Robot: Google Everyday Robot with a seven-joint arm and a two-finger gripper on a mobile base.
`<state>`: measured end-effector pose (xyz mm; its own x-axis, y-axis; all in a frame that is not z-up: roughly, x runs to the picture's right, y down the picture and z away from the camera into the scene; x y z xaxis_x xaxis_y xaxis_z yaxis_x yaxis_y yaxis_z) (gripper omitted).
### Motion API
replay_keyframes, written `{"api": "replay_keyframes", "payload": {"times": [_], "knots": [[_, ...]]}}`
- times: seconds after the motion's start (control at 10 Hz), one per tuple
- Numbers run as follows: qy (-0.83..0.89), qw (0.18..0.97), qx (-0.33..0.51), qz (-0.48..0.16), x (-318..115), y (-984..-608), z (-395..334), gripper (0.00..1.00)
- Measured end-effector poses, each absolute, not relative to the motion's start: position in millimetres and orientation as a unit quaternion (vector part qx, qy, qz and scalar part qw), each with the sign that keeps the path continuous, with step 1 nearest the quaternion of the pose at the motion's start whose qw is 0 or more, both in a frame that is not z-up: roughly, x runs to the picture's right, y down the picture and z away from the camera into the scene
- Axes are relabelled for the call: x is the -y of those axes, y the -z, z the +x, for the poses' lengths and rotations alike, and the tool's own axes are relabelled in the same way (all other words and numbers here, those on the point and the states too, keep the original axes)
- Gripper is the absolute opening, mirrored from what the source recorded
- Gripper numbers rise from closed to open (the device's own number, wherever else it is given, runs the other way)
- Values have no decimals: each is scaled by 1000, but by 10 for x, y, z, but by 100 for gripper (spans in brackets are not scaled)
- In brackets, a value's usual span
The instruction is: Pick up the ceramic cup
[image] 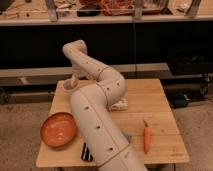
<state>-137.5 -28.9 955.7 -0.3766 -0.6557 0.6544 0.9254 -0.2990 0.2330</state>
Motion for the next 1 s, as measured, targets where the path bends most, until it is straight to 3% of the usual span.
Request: {"api": "replay_keyframes", "payload": {"times": [0.8, 1.0], "knots": [[780, 501, 301, -223, 296, -9555, -1355, 74], [783, 497, 301, -222, 303, -9550, -1348, 69]]}}
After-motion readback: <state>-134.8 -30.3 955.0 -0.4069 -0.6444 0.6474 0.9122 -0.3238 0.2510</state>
